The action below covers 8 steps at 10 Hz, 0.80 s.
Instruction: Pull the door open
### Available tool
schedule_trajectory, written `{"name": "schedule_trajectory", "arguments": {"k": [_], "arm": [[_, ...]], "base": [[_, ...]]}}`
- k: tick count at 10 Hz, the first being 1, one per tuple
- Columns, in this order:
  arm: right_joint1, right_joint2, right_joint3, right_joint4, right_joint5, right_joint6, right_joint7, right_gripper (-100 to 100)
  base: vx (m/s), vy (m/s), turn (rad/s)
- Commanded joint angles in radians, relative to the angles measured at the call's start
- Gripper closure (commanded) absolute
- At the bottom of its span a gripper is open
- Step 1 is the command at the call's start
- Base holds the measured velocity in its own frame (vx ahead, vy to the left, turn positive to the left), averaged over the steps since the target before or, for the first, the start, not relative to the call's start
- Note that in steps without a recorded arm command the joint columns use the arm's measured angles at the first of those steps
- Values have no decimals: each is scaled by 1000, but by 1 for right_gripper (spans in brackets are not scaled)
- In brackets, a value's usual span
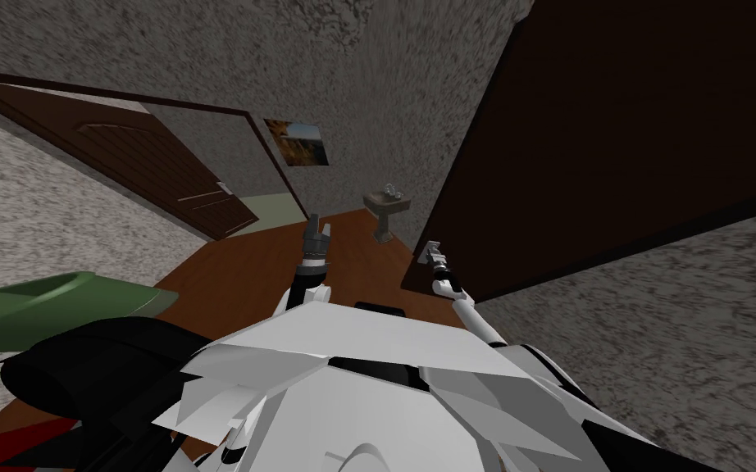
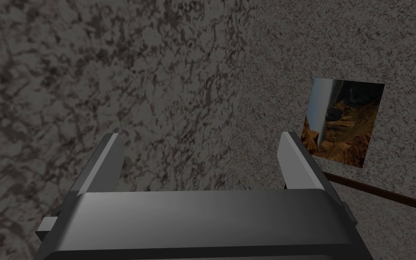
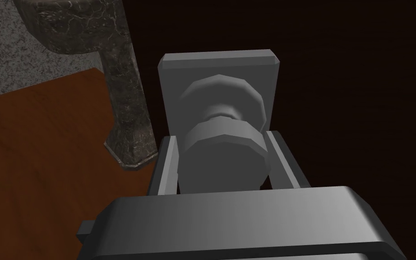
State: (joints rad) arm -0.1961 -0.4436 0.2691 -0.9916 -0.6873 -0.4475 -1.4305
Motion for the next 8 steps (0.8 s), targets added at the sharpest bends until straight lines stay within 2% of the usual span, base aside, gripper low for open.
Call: {"name": "schedule_trajectory", "arguments": {"k": [1, 5, 7, 8], "arm": [[2, 12, 13, -16, 14, 8, -3, 100], [14, 25, 45, -65, 57, 23, -23, 100], [16, 28, 42, -70, 58, 27, -19, 100], [34, 6, 68, -91, 67, 14, -35, 100]], "base": [[-171, -104, 57], [-182, -145, 61], [-145, -93, 29], [81, 95, -105]]}}
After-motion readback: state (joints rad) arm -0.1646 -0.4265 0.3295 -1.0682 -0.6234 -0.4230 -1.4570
